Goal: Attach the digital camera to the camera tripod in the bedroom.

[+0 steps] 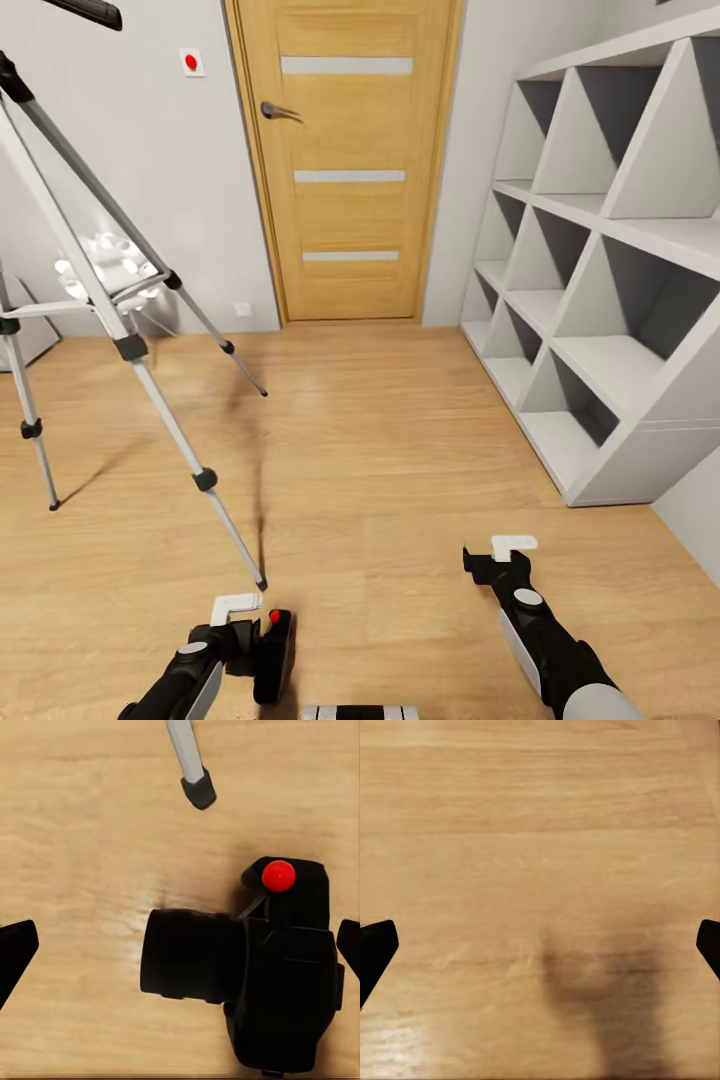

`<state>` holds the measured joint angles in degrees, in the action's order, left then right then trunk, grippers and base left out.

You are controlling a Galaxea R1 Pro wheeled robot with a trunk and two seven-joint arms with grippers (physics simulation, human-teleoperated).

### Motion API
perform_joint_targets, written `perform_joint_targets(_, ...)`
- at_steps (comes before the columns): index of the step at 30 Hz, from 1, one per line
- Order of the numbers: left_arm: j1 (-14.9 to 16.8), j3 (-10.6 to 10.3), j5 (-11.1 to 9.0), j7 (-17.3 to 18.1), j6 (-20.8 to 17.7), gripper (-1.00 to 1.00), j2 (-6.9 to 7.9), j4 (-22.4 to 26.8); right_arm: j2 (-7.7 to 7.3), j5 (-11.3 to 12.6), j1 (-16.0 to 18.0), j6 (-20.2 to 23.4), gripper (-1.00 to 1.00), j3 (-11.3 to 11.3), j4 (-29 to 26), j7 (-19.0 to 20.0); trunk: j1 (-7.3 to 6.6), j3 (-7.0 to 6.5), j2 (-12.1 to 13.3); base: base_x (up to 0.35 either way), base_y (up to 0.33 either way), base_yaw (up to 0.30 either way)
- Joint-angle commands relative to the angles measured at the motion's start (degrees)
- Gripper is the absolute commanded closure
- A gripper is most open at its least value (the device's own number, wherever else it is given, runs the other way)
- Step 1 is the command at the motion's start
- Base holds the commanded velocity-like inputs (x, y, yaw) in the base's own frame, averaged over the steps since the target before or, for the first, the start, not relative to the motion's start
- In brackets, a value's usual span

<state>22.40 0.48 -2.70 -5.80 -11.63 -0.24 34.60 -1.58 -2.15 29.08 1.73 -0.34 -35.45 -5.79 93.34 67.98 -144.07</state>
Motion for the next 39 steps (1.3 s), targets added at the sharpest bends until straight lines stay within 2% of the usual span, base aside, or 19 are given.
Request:
perform_joint_targets(1,0.0,0.0,-0.3,-0.2,-0.3,-1.00,-0.02,0.1,0.00,-0.2,0.0,0.2,-1.00,0.0,-0.1,-0.1,0.01,0.27,0.0,0.000,0.000,0.000)
perform_joint_targets(28,0.0,-0.1,-0.3,0.4,-0.8,-1.00,0.01,0.3,-0.09,-0.2,0.0,0.2,-1.00,0.0,0.0,-0.3,0.71,6.26,-0.4,0.000,0.000,0.000)
perform_joint_targets(39,0.0,-0.7,-0.2,0.8,-2.3,-1.00,-0.10,0.2,-0.09,-0.1,0.0,0.2,-1.00,0.0,0.0,-0.4,0.99,8.69,-0.5,0.000,0.000,0.000)
